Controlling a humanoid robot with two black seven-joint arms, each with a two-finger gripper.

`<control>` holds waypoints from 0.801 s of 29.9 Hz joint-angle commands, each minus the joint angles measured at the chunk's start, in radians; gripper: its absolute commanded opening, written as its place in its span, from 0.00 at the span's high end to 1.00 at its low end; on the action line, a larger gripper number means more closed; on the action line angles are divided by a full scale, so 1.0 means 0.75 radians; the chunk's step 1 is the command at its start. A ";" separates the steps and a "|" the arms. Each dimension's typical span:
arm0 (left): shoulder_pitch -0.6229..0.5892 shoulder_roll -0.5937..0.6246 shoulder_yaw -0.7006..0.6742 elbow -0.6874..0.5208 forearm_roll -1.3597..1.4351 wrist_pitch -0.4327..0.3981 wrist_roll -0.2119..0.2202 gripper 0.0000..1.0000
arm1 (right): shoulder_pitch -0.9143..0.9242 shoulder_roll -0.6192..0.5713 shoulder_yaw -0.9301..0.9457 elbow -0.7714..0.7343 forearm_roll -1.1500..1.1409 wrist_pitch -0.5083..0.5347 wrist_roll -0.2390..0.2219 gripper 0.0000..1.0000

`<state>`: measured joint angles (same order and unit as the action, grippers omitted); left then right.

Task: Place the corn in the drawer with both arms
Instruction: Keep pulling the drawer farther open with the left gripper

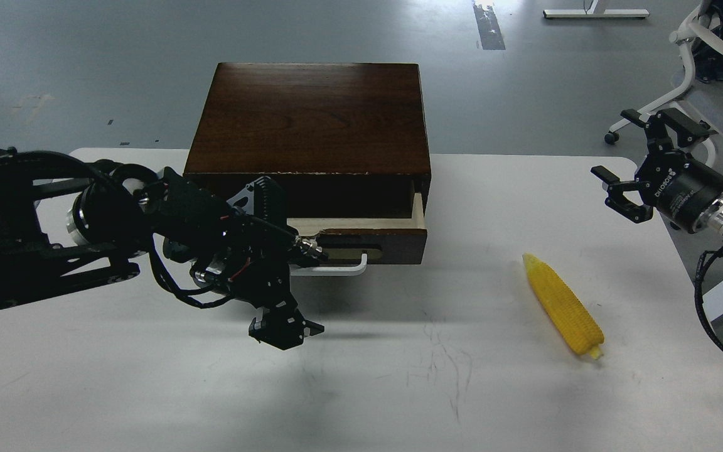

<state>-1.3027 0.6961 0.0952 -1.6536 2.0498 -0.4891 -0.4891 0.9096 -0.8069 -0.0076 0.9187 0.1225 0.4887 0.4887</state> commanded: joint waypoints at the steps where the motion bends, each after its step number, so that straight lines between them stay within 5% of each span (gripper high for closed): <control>1: 0.011 0.005 0.006 0.002 0.012 0.001 0.001 0.01 | 0.000 0.000 0.000 0.000 -0.002 0.000 0.000 0.01; 24: -0.002 0.001 0.006 -0.002 0.176 0.034 0.001 0.01 | -0.012 0.000 0.000 0.000 -0.002 0.000 0.000 0.01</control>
<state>-1.2992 0.6963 0.1015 -1.6539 2.1822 -0.4832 -0.4886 0.9022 -0.8069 -0.0076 0.9189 0.1225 0.4887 0.4887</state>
